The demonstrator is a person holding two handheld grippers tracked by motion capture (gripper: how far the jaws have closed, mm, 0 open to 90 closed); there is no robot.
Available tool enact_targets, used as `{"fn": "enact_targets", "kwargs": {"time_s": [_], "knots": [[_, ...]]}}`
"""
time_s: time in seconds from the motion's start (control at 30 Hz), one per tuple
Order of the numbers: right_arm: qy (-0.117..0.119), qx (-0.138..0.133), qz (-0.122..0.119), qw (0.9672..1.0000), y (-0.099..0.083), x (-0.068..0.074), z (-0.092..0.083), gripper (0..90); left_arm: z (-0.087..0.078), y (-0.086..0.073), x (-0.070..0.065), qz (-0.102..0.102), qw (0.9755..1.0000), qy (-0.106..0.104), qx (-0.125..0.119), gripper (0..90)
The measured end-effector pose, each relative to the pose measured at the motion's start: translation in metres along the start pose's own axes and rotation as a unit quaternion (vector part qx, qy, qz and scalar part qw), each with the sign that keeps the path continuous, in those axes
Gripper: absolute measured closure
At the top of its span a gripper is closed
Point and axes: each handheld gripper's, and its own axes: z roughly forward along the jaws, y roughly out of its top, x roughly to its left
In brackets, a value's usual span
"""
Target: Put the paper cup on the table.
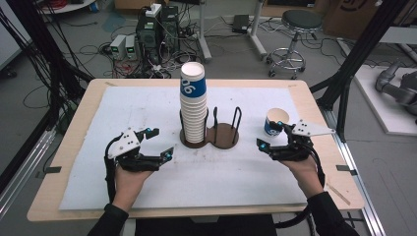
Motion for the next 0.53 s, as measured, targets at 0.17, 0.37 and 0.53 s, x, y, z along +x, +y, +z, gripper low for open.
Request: {"fn": "enact_targets", "kwargs": {"time_s": [0.17,0.37,0.53], "knots": [[0.0,0.002,0.003,1.0,-0.0013,-0.0009,0.0004,15.4,-0.0007,0.0008,0.0002,-0.001,1.0,0.004,0.001,17.0],[-0.003,0.005,0.003,1.0,-0.0021,-0.0015,0.001,15.4,-0.0002,0.0006,0.0012,-0.005,0.9999,0.008,0.006,15.8],[-0.001,0.008,0.006,1.0,-0.0034,-0.0018,0.0027,15.4,0.004,-0.0004,0.0045,-0.016,0.9998,0.004,0.013,13.8]]}}
